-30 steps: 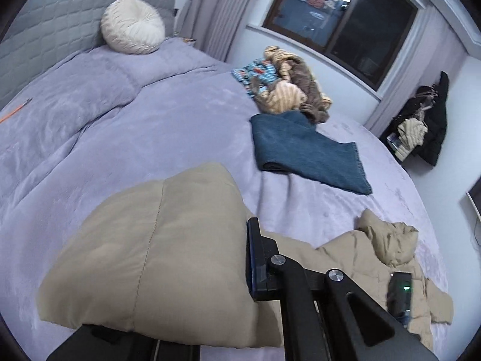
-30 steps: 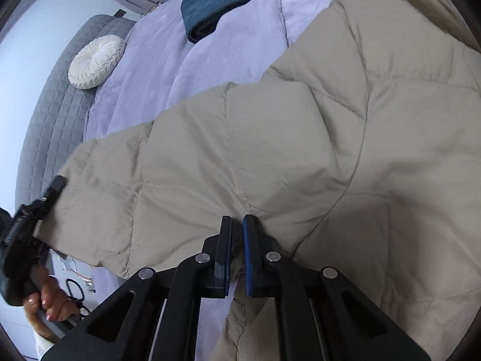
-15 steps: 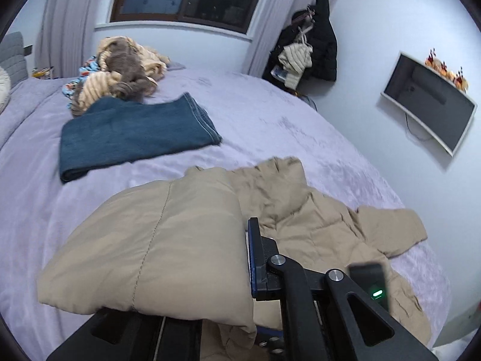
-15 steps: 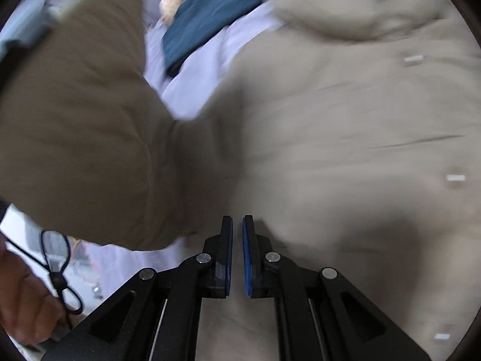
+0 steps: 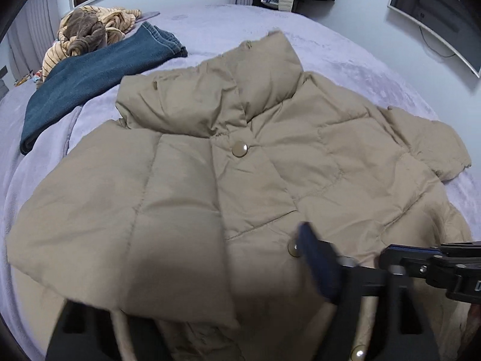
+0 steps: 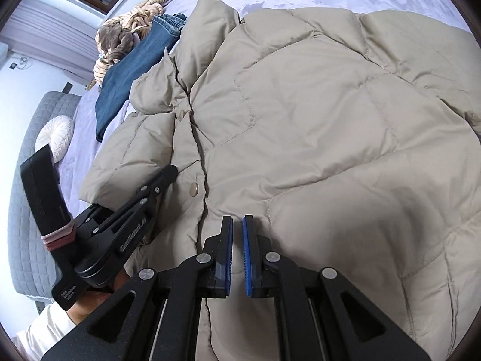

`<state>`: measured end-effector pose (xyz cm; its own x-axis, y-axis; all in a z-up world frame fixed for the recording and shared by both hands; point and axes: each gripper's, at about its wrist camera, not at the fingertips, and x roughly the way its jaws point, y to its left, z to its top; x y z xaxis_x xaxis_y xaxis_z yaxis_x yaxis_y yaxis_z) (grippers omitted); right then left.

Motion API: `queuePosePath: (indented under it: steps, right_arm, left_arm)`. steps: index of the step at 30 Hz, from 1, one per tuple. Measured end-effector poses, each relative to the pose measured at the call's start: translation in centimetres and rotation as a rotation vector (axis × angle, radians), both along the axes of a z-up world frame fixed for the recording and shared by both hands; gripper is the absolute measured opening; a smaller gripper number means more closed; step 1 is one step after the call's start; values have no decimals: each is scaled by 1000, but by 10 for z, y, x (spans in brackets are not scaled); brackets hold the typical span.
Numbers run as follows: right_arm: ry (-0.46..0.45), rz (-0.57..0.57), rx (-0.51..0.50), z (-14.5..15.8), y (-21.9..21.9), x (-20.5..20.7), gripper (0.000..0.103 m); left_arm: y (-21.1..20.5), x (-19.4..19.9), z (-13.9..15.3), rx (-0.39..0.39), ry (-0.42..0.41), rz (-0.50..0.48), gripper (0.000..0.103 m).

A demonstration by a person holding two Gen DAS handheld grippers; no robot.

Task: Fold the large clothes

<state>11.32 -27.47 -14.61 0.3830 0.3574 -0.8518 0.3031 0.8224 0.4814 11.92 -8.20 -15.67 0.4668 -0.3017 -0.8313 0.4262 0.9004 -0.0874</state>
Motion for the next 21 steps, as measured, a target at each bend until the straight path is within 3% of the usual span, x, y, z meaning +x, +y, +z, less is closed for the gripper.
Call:
queuePosePath:
  steps: [2,5,6,7,9,12,14,15,17,19,21]
  right_arm:
    - [0,13,-6,4,5,6,8]
    - [-15,61,-43,14,14,16,9]
    - [-25,85,-61,19,20,20,21]
    - [-39,115,-85,24,29,26,54]
    - [-93,187,-145,39,54,38,88]
    - [-183,342,-273,58,102,49,88]
    - [-235,457,-380,63,143,54,88]
    - [-249,507,-429,62,162,57,88]
    - [-268,606,-551,53,199,63,88]
    - [-291,662,-653,45,223,67,88]
    - [-312,684,-760,35,238,79,84]
  left_arm:
    - [9,-11,18,5,-53,5,103]
    - [39,-20,38,-9,-63,46,103]
    - [56,-19,44,-24,-59,73,103]
    - [74,-15,48,-32,-57,108,103]
    - [117,-12,54,-48,-49,205,103]
    - [182,-2,50,-85,-10,362,102]
    - [220,4,39,-103,33,456,82]
    - [233,7,32,-109,62,482,79]
    - [247,10,15,-95,101,515,54]
    - [249,10,-4,-63,143,505,46]
    - [245,5,-14,-38,142,504,46]
